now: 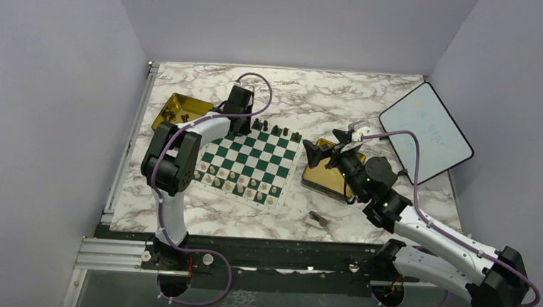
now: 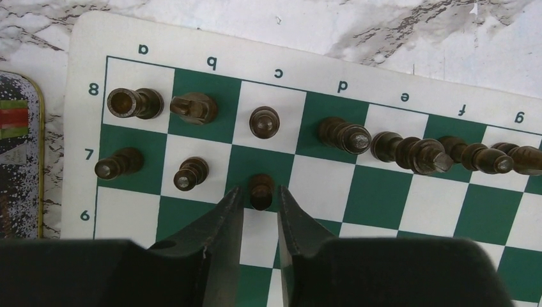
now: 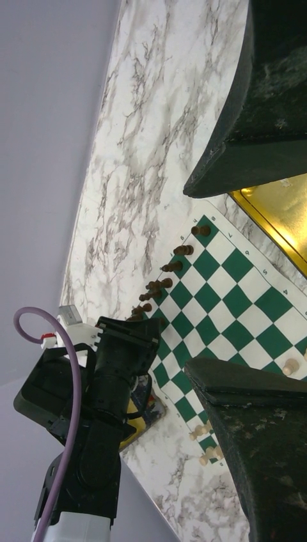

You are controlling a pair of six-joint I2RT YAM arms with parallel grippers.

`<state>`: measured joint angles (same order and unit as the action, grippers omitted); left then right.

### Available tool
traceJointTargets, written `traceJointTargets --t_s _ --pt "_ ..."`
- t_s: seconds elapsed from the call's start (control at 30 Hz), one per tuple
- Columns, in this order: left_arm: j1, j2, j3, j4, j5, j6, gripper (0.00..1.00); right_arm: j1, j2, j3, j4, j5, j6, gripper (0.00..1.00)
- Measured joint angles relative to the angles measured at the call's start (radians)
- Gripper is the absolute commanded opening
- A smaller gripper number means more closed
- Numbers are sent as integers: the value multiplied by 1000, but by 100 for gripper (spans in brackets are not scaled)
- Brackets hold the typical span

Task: Set up the chess pieces on the board
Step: Place the chess piece on the chessboard, then pick up the chess piece from the storage box.

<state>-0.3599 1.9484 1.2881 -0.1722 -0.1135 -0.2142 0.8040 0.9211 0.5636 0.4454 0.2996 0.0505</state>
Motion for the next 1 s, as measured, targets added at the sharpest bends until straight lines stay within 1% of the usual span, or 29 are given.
traceJointTargets --t_s 0.47,0.67,0.87,1.0 --pt "0 -16 25 -51 1 10 36 0 0 0 -3 0 0 100" --pt "0 -84 64 -85 12 9 41 0 0 0 -3 -1 1 100" --pt "14 -176 78 -114 16 7 42 0 0 0 -26 0 11 100" --pt "51 -220 75 -130 16 5 42 0 1 0 -55 4 28 100"
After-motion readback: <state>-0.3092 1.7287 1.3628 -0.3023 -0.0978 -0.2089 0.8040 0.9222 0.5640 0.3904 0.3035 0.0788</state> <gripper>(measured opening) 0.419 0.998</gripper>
